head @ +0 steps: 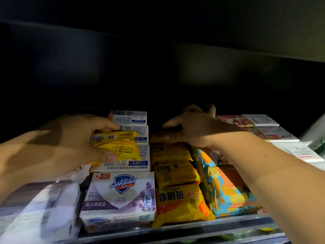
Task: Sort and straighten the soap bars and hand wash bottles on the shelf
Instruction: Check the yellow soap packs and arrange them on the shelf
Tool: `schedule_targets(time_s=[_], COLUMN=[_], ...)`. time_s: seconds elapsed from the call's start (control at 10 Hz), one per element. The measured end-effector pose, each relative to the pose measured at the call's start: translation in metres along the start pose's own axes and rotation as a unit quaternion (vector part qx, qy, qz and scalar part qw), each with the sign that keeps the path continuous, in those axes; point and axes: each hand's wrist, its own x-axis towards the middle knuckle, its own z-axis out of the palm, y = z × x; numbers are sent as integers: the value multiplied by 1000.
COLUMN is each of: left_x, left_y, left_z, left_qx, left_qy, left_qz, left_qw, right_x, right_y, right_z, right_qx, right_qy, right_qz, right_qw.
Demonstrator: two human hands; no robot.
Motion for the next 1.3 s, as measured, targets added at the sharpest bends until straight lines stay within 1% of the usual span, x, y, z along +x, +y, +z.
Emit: schedule_targets(time_s=[0.1, 0.2, 0.3, 0.4, 0.5, 0.6, 0.7, 0.8, 0.9, 1.0, 1.1, 1.2, 1.3], left_x=[3, 7, 15, 26, 50, 73, 86, 98, 101, 104, 110, 111, 103], left_y=[13, 23, 38, 47, 60, 75, 82, 83, 74, 61, 60, 64, 71], left_z=[-6, -3, 4, 12, 24, 34, 44, 59, 67, 73, 72, 72, 66], left_qx=[10, 9, 52, 68, 92, 117, 142, 153, 162, 143, 174, 240, 190], left_qy=[-18, -19, -10, -6, 3, -9, -19, -18, -29, -63, -105, -114, -123], left_qz=[-1, 8, 26, 56, 81, 102, 97, 98, 98, 74, 67, 63, 75], left_qw=[1000, 1000, 998, 996, 992, 988, 985, 983, 981, 985, 977, 962, 971], right_x=[-6, -25, -59, -75, -74, -73, -72, -68, -69, -68, -69, -67, -66], right_y=[-1, 9, 23, 25, 24, 29, 32, 34, 34, 34, 34, 33, 34], right_z=[12, 7, 12, 21, 29, 35, 40, 44, 43, 45, 44, 45, 44], right_qx=[-30, 61, 86, 117, 82, 76, 68, 68, 79, 79, 80, 71, 75], right_qy=[-9, -14, -17, -32, 11, 35, 50, 52, 54, 66, 71, 71, 54], right_qz=[-18, -20, 40, 69, 43, 36, 40, 54, 48, 42, 39, 40, 45], right_qw=[999, 998, 995, 990, 996, 996, 996, 995, 994, 994, 993, 994, 995])
